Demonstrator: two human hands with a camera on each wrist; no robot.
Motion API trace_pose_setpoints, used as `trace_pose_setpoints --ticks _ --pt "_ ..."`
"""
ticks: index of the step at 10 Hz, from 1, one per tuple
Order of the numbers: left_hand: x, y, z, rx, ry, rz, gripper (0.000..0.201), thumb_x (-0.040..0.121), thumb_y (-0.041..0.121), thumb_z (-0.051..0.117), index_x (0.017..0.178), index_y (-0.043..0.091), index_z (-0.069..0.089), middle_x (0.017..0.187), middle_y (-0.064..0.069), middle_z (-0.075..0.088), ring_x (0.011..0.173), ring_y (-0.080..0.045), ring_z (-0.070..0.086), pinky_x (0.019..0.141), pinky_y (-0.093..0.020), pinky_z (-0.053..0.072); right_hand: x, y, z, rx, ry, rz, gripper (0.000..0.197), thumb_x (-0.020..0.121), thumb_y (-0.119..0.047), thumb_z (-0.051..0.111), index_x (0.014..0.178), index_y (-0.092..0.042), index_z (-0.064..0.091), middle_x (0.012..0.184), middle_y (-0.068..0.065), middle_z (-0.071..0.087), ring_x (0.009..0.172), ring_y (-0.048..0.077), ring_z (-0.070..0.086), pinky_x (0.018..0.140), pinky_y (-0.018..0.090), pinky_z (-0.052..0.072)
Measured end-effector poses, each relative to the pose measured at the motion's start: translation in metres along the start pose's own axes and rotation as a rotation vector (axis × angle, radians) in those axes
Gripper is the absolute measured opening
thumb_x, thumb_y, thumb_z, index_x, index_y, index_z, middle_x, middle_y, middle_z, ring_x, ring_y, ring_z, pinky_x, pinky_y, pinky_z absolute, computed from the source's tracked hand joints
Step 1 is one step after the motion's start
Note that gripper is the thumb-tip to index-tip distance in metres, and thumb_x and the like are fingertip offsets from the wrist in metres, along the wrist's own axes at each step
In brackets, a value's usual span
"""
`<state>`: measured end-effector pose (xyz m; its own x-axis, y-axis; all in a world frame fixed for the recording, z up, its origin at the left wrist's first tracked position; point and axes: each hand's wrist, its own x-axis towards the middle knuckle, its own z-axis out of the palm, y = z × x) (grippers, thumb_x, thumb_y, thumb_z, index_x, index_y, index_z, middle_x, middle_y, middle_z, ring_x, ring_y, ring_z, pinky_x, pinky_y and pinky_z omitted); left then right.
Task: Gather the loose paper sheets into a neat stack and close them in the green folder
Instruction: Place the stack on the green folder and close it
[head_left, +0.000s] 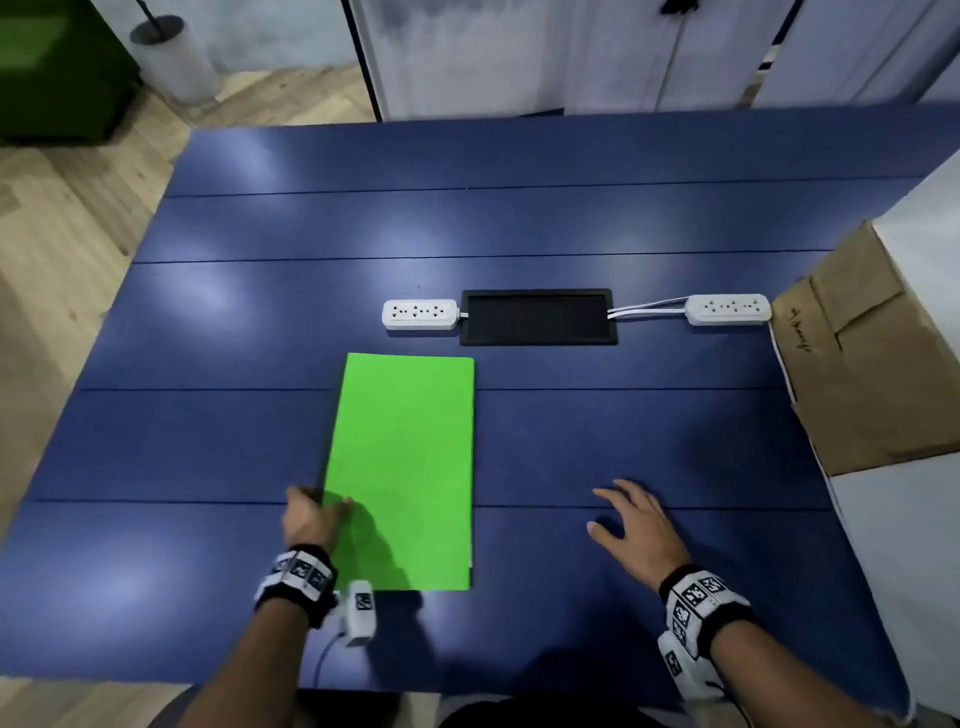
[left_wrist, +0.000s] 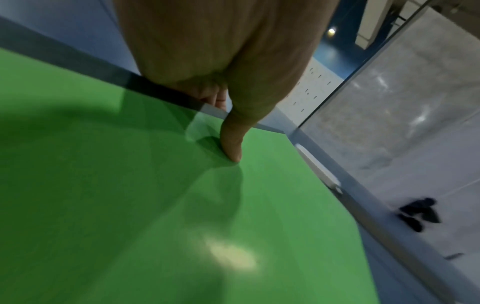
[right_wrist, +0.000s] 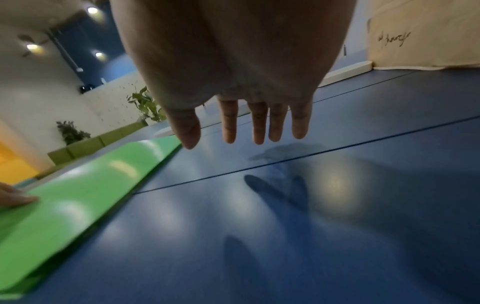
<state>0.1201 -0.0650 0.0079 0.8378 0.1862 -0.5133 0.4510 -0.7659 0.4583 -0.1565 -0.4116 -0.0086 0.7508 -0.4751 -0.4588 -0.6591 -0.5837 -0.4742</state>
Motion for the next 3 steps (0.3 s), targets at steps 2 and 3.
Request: trace_pose_setpoints --ticks 2,3 --pt "0.097 -0.025 -0.076 0.097 0.087 -0.064 0.06 0.082 0.013 0.082 0.129 -0.004 0.049 0.13 -0.036 0.059 0.123 -0.051 0.055 0.101 -0.052 0.045 0.015 -0.005 0.01 -0.299 -0.193 0.054 0.076 0.093 -0.062 0.048 0.159 -0.038 0.017 0.169 0.001 -0.013 0.157 0.027 -0.001 0.125 0.047 0.012" --pt "0.124 -0.032 -0.078 0.217 0.07 -0.051 0.071 0.08 0.02 0.084 0.136 -0.004 0.046 0.14 -0.034 0.049 0.128 -0.053 0.049 0.106 -0.057 0.042 0.018 -0.013 0.015 -0.331 -0.215 0.08 0.078 0.095 -0.061 0.046 0.16 -0.034 0.011 0.167 0.003 -0.02 0.156 0.028 -0.007 0.125 0.047 0.014"
